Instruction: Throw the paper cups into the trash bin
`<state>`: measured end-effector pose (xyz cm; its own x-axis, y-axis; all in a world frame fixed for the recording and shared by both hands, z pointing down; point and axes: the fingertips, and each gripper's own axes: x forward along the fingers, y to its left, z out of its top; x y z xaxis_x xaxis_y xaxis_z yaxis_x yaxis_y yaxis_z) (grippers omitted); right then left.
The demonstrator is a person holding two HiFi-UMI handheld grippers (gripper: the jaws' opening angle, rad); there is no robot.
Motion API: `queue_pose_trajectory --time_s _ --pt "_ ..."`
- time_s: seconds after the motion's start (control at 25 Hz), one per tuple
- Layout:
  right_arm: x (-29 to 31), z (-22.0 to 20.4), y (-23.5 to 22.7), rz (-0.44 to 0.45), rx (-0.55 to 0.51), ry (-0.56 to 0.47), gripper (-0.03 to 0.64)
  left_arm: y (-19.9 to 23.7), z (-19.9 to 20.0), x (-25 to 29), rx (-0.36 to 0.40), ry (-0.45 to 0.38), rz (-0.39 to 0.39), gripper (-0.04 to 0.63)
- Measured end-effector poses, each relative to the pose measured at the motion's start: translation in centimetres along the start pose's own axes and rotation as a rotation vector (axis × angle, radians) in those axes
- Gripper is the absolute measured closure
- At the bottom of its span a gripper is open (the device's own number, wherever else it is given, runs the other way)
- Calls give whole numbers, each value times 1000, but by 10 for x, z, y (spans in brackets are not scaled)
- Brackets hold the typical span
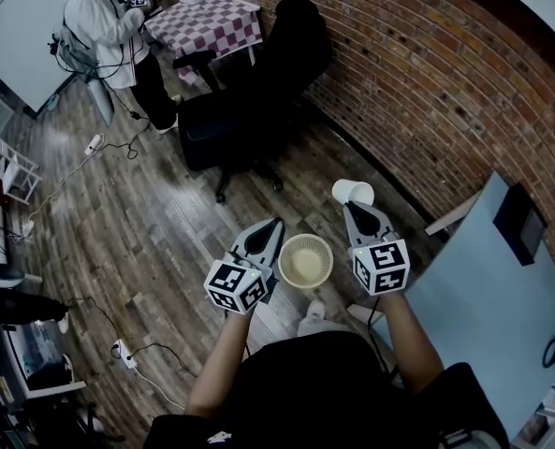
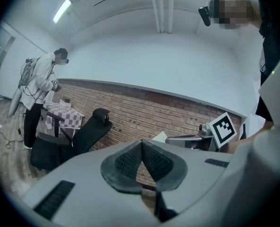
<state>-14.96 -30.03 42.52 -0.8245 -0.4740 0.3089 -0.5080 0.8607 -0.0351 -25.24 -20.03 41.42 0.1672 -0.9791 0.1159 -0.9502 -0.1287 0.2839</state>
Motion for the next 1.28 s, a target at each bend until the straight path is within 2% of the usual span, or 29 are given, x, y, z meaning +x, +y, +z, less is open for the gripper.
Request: queue_pose_trajectory --time_s 0.24,0.64,0.8,0.92,1.0,1.28 --pt "8 -5 -7 18 18 -1 600 -2 -2 16 -6 6 5 591" --pt "11 -24 -15 11 29 30 600 -2 -19 30 6 72 -12 591" --pt "11 -28 -19 -15 39 32 600 -2 -21 33 25 83 -40 591" --pt "13 -29 -16 -37 44 35 600 3 -17 35 -17 72 -67 591" --pt "16 -32 -14 -53 47 42 600 5 -15 37 -15 69 -90 591" --pt "32 -43 -3 -138 77 79 600 26 -18 43 4 124 -188 591"
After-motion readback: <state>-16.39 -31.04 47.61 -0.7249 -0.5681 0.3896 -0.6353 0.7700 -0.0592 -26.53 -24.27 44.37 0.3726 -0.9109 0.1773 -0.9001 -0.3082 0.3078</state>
